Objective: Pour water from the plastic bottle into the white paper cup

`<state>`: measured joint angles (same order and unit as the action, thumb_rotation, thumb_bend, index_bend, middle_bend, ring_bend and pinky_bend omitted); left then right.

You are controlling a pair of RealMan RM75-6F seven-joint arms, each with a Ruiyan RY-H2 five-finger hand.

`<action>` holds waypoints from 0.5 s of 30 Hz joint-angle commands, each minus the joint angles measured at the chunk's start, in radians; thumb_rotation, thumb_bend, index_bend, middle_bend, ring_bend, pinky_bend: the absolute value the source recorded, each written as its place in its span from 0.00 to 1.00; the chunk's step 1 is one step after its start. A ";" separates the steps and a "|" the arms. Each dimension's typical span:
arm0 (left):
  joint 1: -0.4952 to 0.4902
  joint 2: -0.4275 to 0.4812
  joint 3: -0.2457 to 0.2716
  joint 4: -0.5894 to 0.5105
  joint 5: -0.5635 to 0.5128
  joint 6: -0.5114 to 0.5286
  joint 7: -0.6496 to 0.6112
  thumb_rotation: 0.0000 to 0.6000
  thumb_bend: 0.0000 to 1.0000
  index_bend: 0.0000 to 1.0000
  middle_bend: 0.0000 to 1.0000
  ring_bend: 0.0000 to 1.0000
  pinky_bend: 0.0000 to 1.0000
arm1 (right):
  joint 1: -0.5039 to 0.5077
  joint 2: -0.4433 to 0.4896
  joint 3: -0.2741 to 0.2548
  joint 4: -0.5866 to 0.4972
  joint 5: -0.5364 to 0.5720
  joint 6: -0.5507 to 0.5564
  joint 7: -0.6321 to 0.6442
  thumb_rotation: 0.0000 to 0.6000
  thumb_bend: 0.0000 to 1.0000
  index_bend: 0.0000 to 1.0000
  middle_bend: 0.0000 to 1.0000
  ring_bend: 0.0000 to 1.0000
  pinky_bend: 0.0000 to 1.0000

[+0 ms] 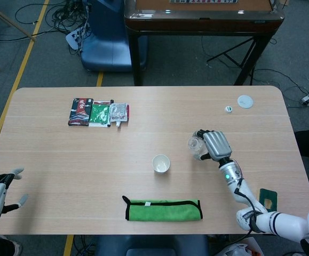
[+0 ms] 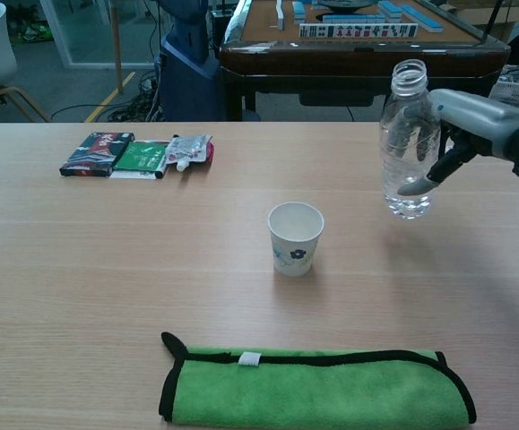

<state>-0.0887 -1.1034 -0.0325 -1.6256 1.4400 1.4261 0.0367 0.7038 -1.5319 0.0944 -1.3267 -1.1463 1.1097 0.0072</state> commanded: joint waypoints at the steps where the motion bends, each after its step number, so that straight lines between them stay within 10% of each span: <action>1: 0.000 -0.002 0.001 0.001 -0.001 -0.002 0.003 1.00 0.22 0.21 0.34 0.27 0.44 | -0.063 -0.018 0.013 0.066 -0.079 0.035 0.160 1.00 0.12 0.63 0.66 0.53 0.52; 15: -0.001 -0.005 0.003 0.003 -0.005 -0.008 0.008 1.00 0.22 0.21 0.34 0.27 0.44 | -0.127 -0.074 0.047 0.191 -0.110 -0.021 0.439 1.00 0.10 0.63 0.65 0.53 0.52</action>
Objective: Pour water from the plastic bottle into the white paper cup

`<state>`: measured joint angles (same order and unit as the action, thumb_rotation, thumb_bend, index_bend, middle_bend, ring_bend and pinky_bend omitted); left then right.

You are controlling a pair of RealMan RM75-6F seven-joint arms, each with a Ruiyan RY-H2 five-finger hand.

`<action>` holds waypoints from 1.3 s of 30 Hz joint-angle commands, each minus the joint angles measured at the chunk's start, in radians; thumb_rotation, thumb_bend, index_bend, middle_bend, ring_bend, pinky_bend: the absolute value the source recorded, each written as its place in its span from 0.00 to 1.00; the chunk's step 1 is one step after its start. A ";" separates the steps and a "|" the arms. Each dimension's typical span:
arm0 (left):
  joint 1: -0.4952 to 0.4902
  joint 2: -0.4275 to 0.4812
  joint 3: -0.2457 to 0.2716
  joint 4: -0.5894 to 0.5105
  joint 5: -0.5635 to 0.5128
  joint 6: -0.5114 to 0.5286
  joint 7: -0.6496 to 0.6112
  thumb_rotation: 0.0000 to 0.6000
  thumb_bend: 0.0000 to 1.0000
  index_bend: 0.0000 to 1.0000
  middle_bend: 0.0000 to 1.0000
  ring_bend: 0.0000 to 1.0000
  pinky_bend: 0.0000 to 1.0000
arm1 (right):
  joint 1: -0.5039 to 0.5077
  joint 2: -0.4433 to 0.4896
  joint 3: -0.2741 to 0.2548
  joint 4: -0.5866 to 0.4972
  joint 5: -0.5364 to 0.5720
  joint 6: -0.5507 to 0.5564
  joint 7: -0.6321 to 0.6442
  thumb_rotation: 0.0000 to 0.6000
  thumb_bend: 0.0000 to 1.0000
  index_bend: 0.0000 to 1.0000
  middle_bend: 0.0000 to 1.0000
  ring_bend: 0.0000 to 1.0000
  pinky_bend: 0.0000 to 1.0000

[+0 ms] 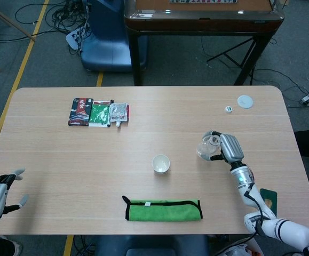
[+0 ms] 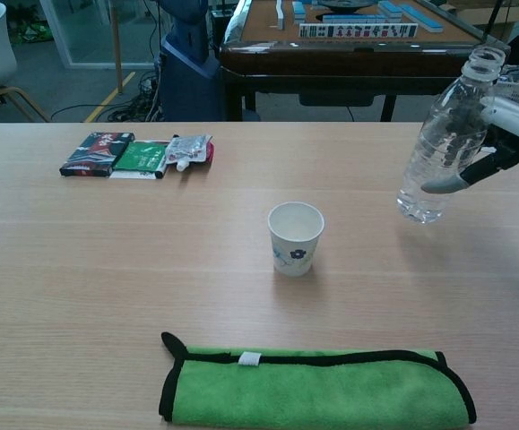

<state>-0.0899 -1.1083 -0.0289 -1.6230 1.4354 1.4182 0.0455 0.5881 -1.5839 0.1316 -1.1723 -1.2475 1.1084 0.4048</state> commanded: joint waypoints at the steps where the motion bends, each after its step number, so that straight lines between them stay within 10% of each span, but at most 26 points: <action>1: 0.000 0.001 -0.001 0.000 -0.001 0.000 -0.002 1.00 0.22 0.21 0.34 0.27 0.44 | -0.013 -0.030 0.013 0.050 -0.011 -0.027 0.059 1.00 0.10 0.63 0.65 0.53 0.52; 39: 0.001 0.005 0.000 0.000 -0.003 -0.002 -0.016 1.00 0.22 0.21 0.34 0.27 0.44 | 0.021 -0.107 0.078 0.183 -0.014 -0.213 0.114 1.00 0.09 0.63 0.60 0.47 0.52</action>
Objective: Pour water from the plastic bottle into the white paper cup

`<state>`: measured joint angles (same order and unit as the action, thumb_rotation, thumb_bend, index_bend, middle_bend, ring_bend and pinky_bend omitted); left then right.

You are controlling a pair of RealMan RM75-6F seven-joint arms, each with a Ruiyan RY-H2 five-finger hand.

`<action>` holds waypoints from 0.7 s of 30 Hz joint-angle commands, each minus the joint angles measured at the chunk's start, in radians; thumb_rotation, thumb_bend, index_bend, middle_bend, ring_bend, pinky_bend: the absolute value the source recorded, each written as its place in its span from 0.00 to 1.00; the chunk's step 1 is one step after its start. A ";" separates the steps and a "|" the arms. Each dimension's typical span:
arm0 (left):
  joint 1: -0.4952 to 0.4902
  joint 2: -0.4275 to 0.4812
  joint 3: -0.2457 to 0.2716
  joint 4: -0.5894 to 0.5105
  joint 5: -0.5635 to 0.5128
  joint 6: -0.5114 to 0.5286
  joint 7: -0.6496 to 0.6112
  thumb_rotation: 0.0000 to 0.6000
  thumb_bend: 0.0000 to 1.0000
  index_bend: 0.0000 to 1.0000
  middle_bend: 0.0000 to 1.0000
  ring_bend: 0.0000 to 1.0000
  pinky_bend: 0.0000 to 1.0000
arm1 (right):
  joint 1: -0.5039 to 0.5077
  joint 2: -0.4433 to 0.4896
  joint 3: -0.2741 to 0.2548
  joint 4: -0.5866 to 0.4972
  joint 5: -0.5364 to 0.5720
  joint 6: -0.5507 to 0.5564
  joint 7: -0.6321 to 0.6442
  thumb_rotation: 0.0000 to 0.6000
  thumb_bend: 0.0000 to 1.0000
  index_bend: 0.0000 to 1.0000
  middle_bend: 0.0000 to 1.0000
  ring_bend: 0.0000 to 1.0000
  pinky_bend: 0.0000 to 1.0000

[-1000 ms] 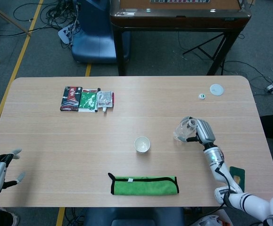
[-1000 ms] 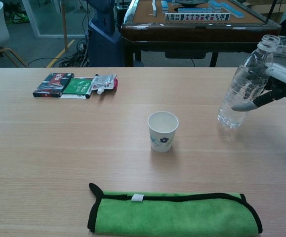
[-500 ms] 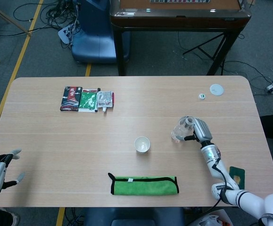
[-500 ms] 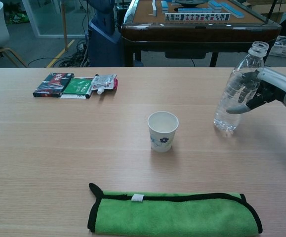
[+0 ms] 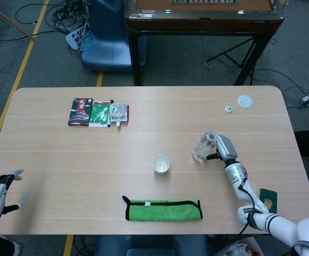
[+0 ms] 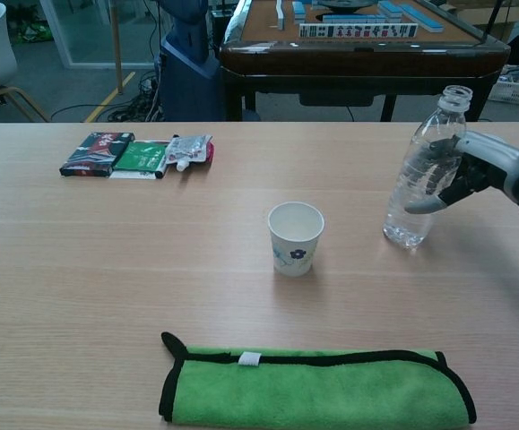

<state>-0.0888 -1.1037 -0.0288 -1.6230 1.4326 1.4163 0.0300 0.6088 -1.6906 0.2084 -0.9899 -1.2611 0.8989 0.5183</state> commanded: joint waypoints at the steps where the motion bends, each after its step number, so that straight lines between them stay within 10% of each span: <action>1: 0.000 0.000 0.000 0.000 0.000 0.000 0.000 1.00 0.22 0.21 0.34 0.27 0.44 | 0.001 0.001 0.002 0.001 -0.001 -0.007 0.001 1.00 0.09 0.63 0.59 0.47 0.52; 21: 0.000 -0.001 0.000 0.001 -0.001 0.000 0.004 1.00 0.22 0.21 0.34 0.27 0.44 | -0.001 0.027 0.007 -0.020 0.001 -0.033 -0.042 1.00 0.00 0.19 0.20 0.20 0.46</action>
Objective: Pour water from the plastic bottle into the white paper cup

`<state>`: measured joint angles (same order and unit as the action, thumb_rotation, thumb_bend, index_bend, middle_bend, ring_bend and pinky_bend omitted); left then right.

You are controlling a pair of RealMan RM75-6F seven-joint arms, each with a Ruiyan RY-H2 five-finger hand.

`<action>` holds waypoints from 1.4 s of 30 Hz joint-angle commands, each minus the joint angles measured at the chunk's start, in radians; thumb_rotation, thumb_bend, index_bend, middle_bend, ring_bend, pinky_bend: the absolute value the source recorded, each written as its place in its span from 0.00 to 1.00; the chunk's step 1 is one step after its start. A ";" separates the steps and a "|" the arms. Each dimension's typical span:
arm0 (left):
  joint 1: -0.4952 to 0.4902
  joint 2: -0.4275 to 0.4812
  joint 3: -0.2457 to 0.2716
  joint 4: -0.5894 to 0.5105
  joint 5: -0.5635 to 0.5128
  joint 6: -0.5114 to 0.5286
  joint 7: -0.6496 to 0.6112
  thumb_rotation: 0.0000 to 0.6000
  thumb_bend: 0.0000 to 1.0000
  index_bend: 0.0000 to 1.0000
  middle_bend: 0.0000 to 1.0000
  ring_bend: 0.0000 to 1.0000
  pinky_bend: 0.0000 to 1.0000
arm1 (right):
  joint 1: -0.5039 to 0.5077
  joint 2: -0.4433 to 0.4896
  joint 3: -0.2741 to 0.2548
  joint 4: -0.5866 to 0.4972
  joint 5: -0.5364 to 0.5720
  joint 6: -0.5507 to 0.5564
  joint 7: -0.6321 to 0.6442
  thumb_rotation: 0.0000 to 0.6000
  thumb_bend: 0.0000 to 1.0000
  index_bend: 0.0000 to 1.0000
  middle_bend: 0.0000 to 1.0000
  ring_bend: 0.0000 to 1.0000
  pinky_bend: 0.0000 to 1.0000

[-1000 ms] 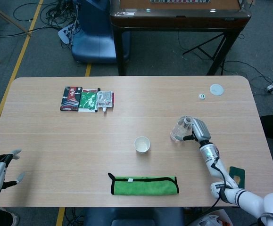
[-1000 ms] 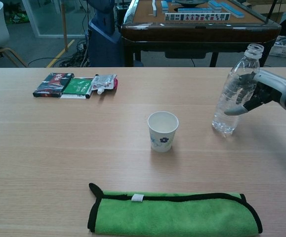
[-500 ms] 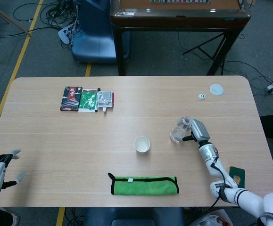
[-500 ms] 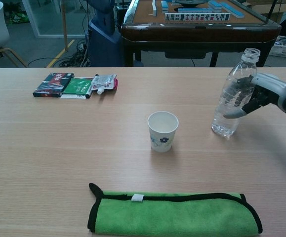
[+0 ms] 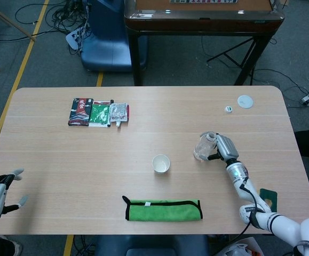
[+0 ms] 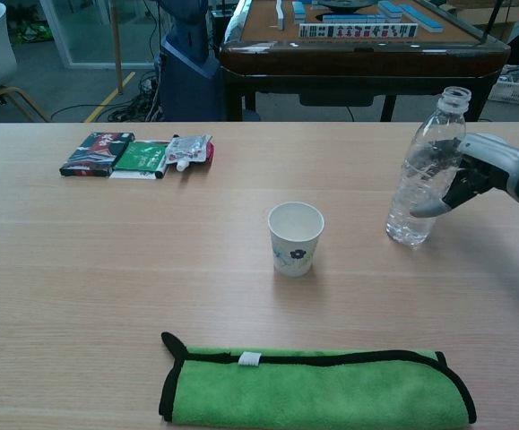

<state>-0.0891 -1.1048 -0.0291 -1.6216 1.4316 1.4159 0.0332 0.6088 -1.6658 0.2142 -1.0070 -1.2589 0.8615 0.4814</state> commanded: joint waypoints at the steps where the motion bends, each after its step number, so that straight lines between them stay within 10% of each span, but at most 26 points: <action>1: 0.000 0.000 0.000 0.000 0.000 0.000 0.000 1.00 0.22 0.21 0.34 0.27 0.44 | -0.002 0.003 0.001 -0.005 -0.002 0.007 -0.008 1.00 0.00 0.17 0.19 0.19 0.46; 17: -0.001 -0.003 0.001 0.002 0.000 -0.001 0.009 1.00 0.22 0.21 0.34 0.27 0.44 | -0.031 0.112 0.002 -0.152 0.012 0.023 -0.093 1.00 0.00 0.11 0.17 0.17 0.44; 42: 0.005 -0.009 0.010 -0.032 0.064 0.053 0.079 1.00 0.22 0.21 0.34 0.27 0.44 | -0.241 0.589 -0.137 -0.693 0.065 0.290 -0.676 1.00 0.00 0.11 0.19 0.17 0.44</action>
<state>-0.0851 -1.1136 -0.0191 -1.6517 1.4939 1.4673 0.1107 0.3932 -1.0985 0.0960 -1.6753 -1.1819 1.1224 -0.1700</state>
